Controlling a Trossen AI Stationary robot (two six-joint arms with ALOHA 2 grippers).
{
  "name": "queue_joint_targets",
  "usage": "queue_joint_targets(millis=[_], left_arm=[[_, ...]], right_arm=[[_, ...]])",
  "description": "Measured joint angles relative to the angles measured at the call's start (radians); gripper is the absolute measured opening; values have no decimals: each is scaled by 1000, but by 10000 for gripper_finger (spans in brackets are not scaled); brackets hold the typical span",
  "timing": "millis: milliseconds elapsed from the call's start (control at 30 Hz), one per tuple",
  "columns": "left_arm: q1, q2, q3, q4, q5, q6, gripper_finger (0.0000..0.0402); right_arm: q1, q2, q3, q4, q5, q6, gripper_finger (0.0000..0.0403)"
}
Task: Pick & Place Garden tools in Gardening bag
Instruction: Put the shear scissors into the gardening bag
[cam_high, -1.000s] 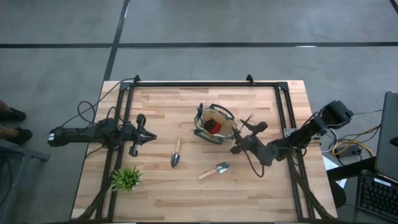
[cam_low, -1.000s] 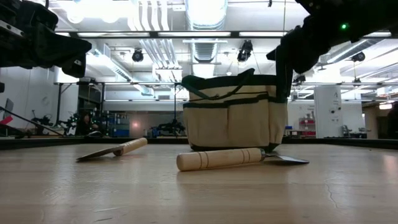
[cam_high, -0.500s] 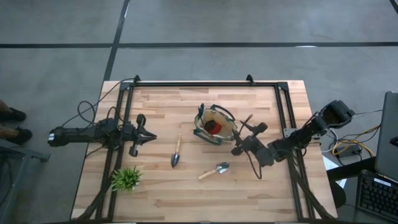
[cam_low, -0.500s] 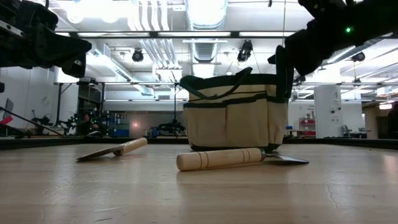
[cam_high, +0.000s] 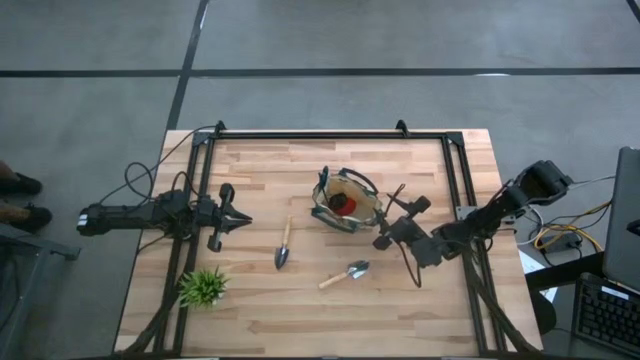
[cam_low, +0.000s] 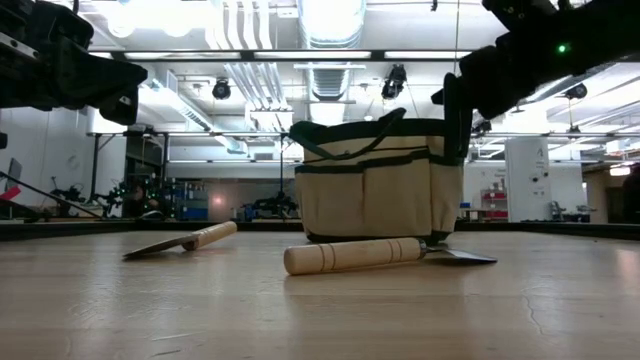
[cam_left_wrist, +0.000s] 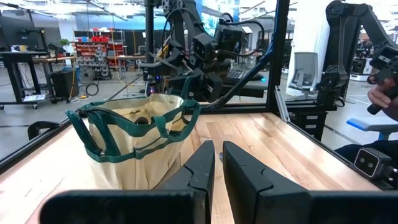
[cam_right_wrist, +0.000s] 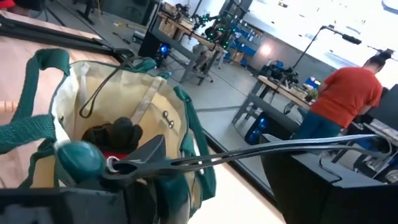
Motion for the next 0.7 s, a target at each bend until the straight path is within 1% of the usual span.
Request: queue_joint_targets(millis=[233, 367, 533, 700], left_arm=[[0, 0, 0, 0, 0, 0, 37], [0, 0, 0, 0, 0, 0, 37], [0, 0, 0, 0, 0, 0, 37], [0, 0, 0, 0, 0, 0, 37]], right_arm=[[-4, -80, 1, 1, 2, -114, 263], [-4, -115, 1, -4, 2, -148, 267], [-4, -120, 1, -6, 2, -137, 266], [-4, -87, -3, -35, 0, -125, 261]])
